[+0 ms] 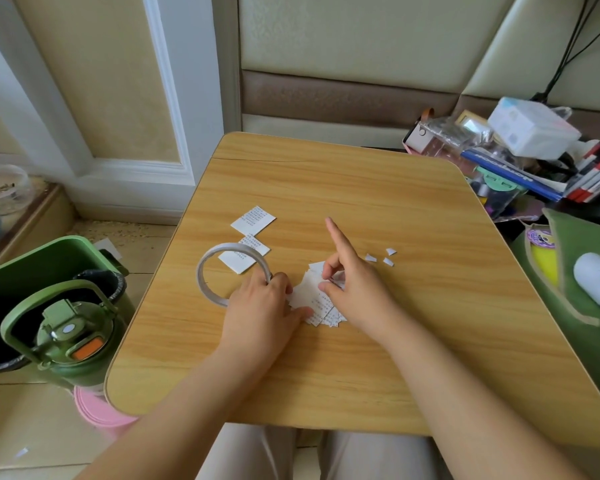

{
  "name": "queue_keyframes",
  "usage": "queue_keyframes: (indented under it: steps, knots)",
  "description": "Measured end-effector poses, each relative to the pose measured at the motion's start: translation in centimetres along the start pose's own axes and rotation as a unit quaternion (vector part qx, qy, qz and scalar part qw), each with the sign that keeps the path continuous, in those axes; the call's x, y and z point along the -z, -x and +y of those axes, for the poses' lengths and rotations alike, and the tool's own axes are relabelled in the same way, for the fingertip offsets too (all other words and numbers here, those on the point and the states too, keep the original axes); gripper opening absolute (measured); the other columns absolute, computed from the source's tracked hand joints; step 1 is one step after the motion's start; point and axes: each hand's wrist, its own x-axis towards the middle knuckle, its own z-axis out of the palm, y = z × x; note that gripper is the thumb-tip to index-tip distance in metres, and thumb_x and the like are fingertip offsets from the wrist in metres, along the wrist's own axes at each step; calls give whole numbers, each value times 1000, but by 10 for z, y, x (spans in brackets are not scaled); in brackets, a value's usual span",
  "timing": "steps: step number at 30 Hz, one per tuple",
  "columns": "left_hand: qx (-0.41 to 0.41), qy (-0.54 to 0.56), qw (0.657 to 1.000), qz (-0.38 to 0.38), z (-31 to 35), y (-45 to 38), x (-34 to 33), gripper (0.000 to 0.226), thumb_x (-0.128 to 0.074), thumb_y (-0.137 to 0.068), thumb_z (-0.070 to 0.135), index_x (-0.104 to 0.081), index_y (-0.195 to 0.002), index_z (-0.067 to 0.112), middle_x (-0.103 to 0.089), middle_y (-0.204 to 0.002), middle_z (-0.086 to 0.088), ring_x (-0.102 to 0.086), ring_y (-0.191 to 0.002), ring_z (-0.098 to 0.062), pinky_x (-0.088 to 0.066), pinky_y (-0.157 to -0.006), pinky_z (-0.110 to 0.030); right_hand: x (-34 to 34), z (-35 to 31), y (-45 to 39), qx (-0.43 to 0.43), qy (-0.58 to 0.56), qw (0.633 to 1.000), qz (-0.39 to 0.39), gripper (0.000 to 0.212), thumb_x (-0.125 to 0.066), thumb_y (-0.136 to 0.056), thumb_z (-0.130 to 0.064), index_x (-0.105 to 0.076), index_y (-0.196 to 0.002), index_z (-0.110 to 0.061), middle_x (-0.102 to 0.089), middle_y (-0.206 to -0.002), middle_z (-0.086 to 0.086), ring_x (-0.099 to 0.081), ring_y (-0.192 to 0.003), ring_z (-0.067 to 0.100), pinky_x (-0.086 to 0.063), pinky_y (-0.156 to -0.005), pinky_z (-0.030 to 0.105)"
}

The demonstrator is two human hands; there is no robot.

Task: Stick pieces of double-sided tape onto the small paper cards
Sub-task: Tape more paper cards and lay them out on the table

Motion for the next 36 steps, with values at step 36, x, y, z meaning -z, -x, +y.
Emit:
queue_keyframes:
  steps: [36]
  knots:
    - [-289,25,957,-13,-16,53,-6,33,-50,-87,33,-71,-107,16,-61,-99,-2,-57,-86,-20,-48,-71,-29,-4,13,80,-65,-52,974,210,108,-73,-74,6,-12,-134,-59,-51,-98,1,-60,-69,9,-46,-68,11]
